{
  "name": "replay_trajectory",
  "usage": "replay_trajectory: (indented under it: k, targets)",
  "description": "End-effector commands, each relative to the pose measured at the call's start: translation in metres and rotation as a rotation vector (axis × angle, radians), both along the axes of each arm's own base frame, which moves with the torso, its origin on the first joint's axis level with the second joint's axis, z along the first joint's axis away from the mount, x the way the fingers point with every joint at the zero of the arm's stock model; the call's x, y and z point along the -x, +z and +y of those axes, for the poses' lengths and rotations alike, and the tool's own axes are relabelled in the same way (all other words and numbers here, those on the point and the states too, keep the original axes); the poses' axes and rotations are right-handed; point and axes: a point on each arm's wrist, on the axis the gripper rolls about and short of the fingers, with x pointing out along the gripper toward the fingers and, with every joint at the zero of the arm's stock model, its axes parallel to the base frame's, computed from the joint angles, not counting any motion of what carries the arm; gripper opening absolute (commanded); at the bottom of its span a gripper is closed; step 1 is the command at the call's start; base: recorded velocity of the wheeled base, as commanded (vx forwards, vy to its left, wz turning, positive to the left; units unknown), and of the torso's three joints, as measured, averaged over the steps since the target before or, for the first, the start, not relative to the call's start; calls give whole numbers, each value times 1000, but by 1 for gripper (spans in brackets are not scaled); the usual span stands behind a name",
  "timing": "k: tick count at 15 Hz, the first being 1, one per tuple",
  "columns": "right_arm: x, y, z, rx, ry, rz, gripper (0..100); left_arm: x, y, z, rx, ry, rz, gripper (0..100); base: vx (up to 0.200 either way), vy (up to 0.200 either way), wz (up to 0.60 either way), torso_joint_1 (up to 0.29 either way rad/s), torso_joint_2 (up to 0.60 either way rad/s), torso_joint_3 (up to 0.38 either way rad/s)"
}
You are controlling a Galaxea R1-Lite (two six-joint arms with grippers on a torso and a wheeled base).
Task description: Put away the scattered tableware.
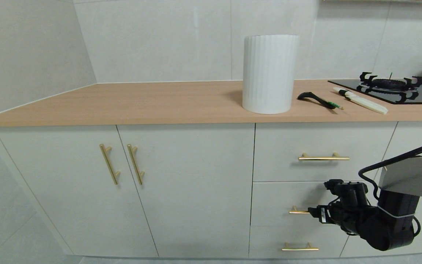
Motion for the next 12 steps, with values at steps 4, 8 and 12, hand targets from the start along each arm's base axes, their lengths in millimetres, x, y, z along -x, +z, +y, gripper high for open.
replay_trajectory:
  k: [4, 8, 12]
  targets:
    - [-9, 0, 1, -10, -23, -26, 100, 0, 0, 0, 0, 0, 0, 100, 0, 0, 0, 0, 0, 0]
    - [-5, -19, 5, 50, -1, 26, 100, 0, 0, 0, 0, 0, 0, 100, 0, 0, 0, 0, 0, 0]
    - [-3, -20, 5, 63, 7, 36, 100, 0, 0, 0, 0, 0, 0, 100, 0, 0, 0, 0, 0, 0]
